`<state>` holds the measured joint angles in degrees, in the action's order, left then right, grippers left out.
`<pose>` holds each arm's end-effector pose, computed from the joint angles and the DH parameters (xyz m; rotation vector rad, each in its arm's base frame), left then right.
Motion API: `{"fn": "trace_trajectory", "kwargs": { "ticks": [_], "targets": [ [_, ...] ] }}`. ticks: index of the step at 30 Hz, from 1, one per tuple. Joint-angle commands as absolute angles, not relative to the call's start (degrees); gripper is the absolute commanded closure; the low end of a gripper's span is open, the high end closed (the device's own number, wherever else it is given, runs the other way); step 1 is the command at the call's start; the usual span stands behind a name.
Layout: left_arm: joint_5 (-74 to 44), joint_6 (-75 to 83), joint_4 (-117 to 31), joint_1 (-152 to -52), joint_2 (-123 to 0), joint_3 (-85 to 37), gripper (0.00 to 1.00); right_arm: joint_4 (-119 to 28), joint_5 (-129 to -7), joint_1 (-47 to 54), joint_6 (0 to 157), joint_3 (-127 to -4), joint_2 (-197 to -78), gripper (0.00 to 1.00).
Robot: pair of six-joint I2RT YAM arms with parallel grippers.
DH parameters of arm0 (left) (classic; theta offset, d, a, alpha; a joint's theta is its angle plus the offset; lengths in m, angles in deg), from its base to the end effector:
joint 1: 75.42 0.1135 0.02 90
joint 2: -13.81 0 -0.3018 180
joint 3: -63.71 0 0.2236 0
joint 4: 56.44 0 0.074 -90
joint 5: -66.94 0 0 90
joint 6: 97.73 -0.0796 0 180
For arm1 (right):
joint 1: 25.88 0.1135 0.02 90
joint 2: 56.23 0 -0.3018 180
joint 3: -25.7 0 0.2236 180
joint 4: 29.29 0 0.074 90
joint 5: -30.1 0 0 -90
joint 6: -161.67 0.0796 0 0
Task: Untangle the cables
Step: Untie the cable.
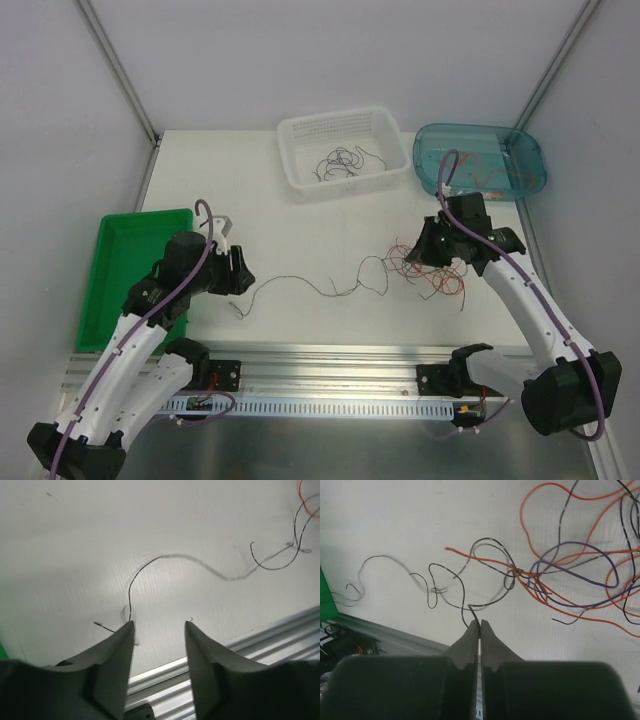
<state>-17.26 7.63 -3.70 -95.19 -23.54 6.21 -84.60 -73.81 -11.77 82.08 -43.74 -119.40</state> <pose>0.1093 -0.0478 0.2911 0.1438 2.1679 -0.4638 0.1943 0.0686 0.2930 -0.1906 2.4449 0.4863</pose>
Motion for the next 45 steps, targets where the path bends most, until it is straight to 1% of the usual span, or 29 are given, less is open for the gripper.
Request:
{"fn": "trace_trajectory", "kwargs": {
  "ticks": [1, 2, 3, 4, 6, 10, 12, 13, 19, 21, 23, 24, 26, 29, 31, 32, 33, 34, 36, 37, 38, 39, 40, 41, 43, 44, 45],
  "targets": [
    [-3.48, 8.97, -11.67, -94.85, -22.58, 8.15, 0.47, -82.21, -74.66, -8.05, 80.55, -49.54, -116.97, 0.99],
    [-2.07, 9.06, -13.08, -94.85, -22.41, 8.33, 0.41, -82.03, -75.71, -7.61, 80.11, -51.46, -115.48, 0.99],
    [0.73, 9.5, -16.4, -94.93, -22.14, 8.33, 0.29, -81.95, -78.33, -7.17, 79.49, -52.7, -115.03, 0.99],
    [2.06, 9.67, -17.91, -94.93, -22.14, 8.42, 0.23, -82.47, -79.84, -6.64, 77.75, -53.93, -114.59, 0.99],
    [6.36, 9.85, -22.82, -95.2, -23.19, 8.24, 0.17, -83.17, -85.35, -6.46, 75.54, -57.54, -113.97, 0.99],
    [13.83, 9.94, -29.85, -95.9, -27.14, 6.49, 0.17, -84.31, -95.56, -6.2, 69.57, -60.62, -112.74, 0.99],
    [15.34, 10.64, -32.77, -96.43, -29.33, 6.14, 0.18, -84.49, -99.25, -6.11, 67.81, -61.06, -112.48, 0.99],
    [16.13, 10.64, -36.61, -97.21, -29.87, 6.48, 0.18, -84.23, -100.49, -5.93, 67.36, -60.98, -112.39, 0.99],
    [14.83, 9.41, -50.52, -97.66, -35.14, 11.22, 0.22, -81.68, -109.9, -4.7, 63.67, -59.92, -110.81, 0.99],
    [16.3, 9.5, -58.5, -97.75, -37.59, 14.02, 0.24, -81.86, -112.18, -4.44, 62.62, -60.01, -110.72, 0.99],
    [19.81, 10.37, -68.32, -97.92, -40.58, 15.44, 0.26, -82.65, -113.33, -4.26, 60.77, -60.27, -110.89, 0.99],
    [22.62, 11.25, -70.81, -98.27, -41.55, 15.8, 0.27, -82.82, -114.12, -4.35, 60.25, -60.18, -111.07, 0.99],
    [24.13, 10.65, -73.03, -99.85, -44.1, 14.84, 0.27, -83.61, -114.48, -4.17, 58.93, -60.1, -111.85, 0.99],
    [22.39, 4.95, -72.95, -105.82, -46.39, 12.03, 0.25, -83.97, -116.76, -3.74, 57.6, -60.09, -113.96, 0.99],
    [20.02, 2.56, -71.64, -108.2, -47.45, 9.75, 0.25, -87.72, -112.4, -2.68, 56.64, -61.93, -115.8, 0.99],
    [19.4, 3.25, -70.93, -108.29, -48.06, 9.13, 0.26, -90.18, -106.28, -1.81, 54.55, -64.64, -118.69, 0.99],
    [18.52, 3.26, -68.92, -108.29, -47.98, 8.34, 0.26, -94.99, -103.17, -1.37, 53.57, -66.15, -120.19, 0.99],
    [15.64, 3.35, -67.95, -108.38, -47.63, 8.42, 0.27, -96.26, -100.79, -1.01, 53.13, -67.03, -121.69, 0.97],
    [10.63, 4.13, -65.48, -108.3, -44.3, 10.34, 0.26, -95.93, -98.84, 1.18, 54.43, -66.78, -124.25, 0.85],
    [3.82, 4.66, -64.61, -108.29, -42.81, 11.48, 0.26, -95.31, -97.97, 2.41, 55.57, -66.25, -124.95, 0.78],
    [0.96, 5.27, -63.47, -108.29, -39.14, 13.84, 0.25, -94.96, -94.91, 5.2, 56.28, -65.64, -125.48, 0.61],
    [-0.98, 5.28, -62.59, -108.29, -37.1, 15.17, 0.25, -95.39, -93.05, 6.36, 56.28, -64.59, -126.7, 0.55],
    [-4.57, 5.63, -61.27, -108.29, -35.17, 16.4, 0.24, -95.57, -90.51, 7.16, 56.81, -63.62, -126.97, 0.52],
    [-5.73, 6.42, -60.56, -108.29, -31.67, 17.55, 0.23, -95.13, -83.96, 7.51, 58.03, -62.39, -126.63, 0.48],
    [-6.8, 6.16, -56.19, -108.29, -29.1, 19.23, 0.23, -93.11, -76.55, 7.34, 63.04, -57.65, -124.26, 0.41],
    [-6.8, 5.72, -54.86, -108.29, -27.69, 19.14, 0.23, -92.85, -69.99, 7.25, 64.97, -56.33, -123.64, 0.4],
    [-6.97, 5.81, -53.62, -108.29, -27.5, 19.23, 0.23, -93.02, -67.31, 7.25, 68.47, -54.92, -123.12, 0.4]
  ]
}}
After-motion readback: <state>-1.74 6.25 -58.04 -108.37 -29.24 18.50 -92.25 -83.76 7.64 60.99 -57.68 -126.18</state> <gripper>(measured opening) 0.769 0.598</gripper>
